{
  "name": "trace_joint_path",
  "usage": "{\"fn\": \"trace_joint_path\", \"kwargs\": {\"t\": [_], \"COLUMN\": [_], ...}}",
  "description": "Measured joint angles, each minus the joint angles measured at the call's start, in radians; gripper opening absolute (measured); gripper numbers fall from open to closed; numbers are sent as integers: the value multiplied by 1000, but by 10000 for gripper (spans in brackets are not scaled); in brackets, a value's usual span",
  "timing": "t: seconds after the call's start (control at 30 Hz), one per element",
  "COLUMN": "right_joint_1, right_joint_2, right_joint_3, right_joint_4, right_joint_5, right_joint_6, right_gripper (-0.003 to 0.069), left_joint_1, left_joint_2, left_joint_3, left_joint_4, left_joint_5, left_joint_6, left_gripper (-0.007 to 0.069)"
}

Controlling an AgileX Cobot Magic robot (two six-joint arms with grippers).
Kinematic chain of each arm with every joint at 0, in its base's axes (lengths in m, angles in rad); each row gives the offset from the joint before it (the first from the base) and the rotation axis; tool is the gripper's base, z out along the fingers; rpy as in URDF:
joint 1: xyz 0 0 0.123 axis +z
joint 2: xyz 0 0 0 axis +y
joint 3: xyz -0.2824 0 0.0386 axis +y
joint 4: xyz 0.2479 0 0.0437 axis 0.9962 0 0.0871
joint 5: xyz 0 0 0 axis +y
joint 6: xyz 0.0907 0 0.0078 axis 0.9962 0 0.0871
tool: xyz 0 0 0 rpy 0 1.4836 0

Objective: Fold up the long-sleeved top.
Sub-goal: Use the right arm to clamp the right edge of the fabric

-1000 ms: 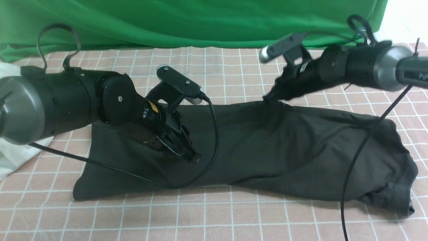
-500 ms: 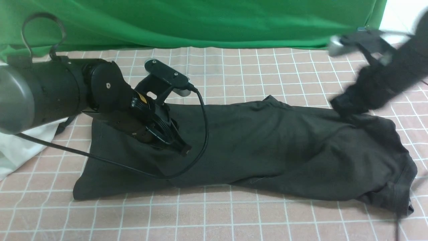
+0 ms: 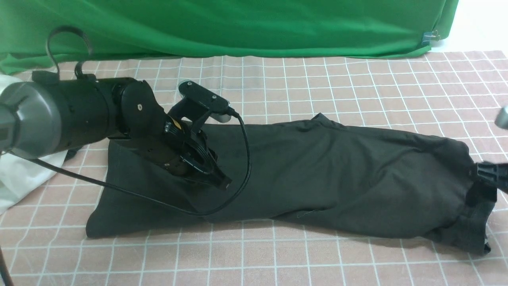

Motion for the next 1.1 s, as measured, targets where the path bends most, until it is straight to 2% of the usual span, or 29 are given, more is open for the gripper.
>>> {"fn": "trace_joint_path", "kwargs": {"t": [0.17, 0.4, 0.57, 0.67, 0.77, 0.97, 1.07, 1.1], "right_joint_1": [-3, 6, 56, 86, 89, 100, 92, 89], "right_joint_2": [108, 145, 146, 148, 148, 144, 144, 144], "right_joint_3": [5, -8, -8, -8, -8, -27, -63, -65], "right_joint_4": [49, 46, 13, 15, -8, -117, -272, -285], "right_joint_5": [-82, -73, -67, -71, -72, -58, -33, -32], "right_joint_6": [7, -9, -38, -77, -135, -125, -111, -109], "right_gripper": [576, 550, 393, 217, 90, 72, 72, 72], "left_joint_1": [0, 0, 0, 0, 0, 0, 0, 0], "left_joint_2": [0, 1, 8, 10, 10, 11, 11, 11], "left_joint_3": [0, 0, 0, 0, 0, 6, 38, 41], "left_joint_4": [-2, -2, -2, -2, 8, 43, 44, 45], "left_joint_5": [-23, -12, -12, -10, 0, 26, 24, 25], "left_joint_6": [11, 11, 13, 13, 13, 10, 7, 5], "left_gripper": [17, 17, 17, 17, 17, 17, 17, 17]}}
